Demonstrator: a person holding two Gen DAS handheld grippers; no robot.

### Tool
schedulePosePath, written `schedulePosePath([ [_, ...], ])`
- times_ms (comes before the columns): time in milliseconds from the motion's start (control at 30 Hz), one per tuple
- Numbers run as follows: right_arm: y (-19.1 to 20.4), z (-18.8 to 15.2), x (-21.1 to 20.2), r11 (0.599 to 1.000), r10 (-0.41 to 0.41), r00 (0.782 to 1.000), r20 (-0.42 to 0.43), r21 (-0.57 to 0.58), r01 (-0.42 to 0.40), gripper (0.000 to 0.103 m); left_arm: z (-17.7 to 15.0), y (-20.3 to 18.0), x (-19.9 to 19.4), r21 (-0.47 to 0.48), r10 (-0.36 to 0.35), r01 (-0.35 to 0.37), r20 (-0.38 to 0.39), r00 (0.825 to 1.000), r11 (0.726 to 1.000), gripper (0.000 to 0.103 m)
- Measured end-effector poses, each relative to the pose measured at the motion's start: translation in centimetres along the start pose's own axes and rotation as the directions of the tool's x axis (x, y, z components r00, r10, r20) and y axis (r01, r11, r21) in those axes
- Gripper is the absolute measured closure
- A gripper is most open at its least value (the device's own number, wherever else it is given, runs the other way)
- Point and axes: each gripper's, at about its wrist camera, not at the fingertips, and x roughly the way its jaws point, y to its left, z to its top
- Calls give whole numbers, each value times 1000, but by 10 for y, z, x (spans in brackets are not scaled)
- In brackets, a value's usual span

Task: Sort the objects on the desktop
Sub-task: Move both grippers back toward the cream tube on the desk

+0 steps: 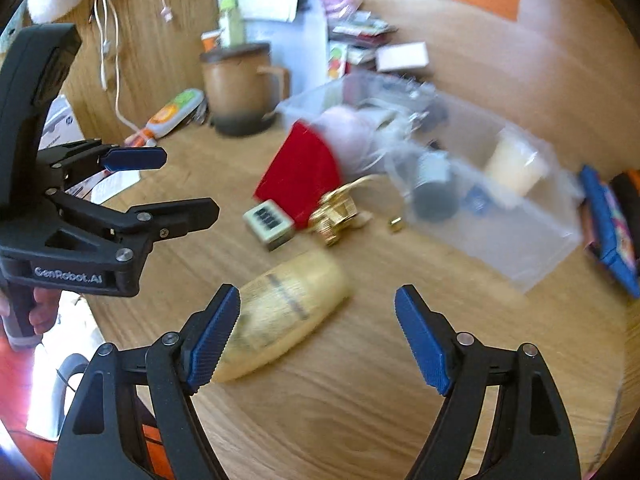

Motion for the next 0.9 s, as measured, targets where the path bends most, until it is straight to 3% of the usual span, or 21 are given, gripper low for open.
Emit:
schedulePosePath([
  [400, 5, -7, 23, 997, 54, 997, -45, 57, -52, 26, -14, 10, 8, -36, -26, 25, -23, 999, 999, 12],
  [533, -1, -9, 22, 997, 39, 998, -48, 65, -36, 28, -11, 5, 16, -27, -47, 46, -37, 998, 999, 12],
  [600, -5, -10, 21, 999, 16, 999, -52, 52, -13, 37, -10, -1, 22, -12, -57, 56, -46, 997, 998, 12],
  [667, -11, -11, 22, 999, 2, 998, -65, 36, 0, 55, -8, -8, 27, 1, -66, 66, -54, 996, 998, 12],
  [900, -33, -12, 19, 998, -41, 997, -64, 35, 44, 57, 3, -23, 47, 7, -84, 85, -80, 993, 996, 12],
])
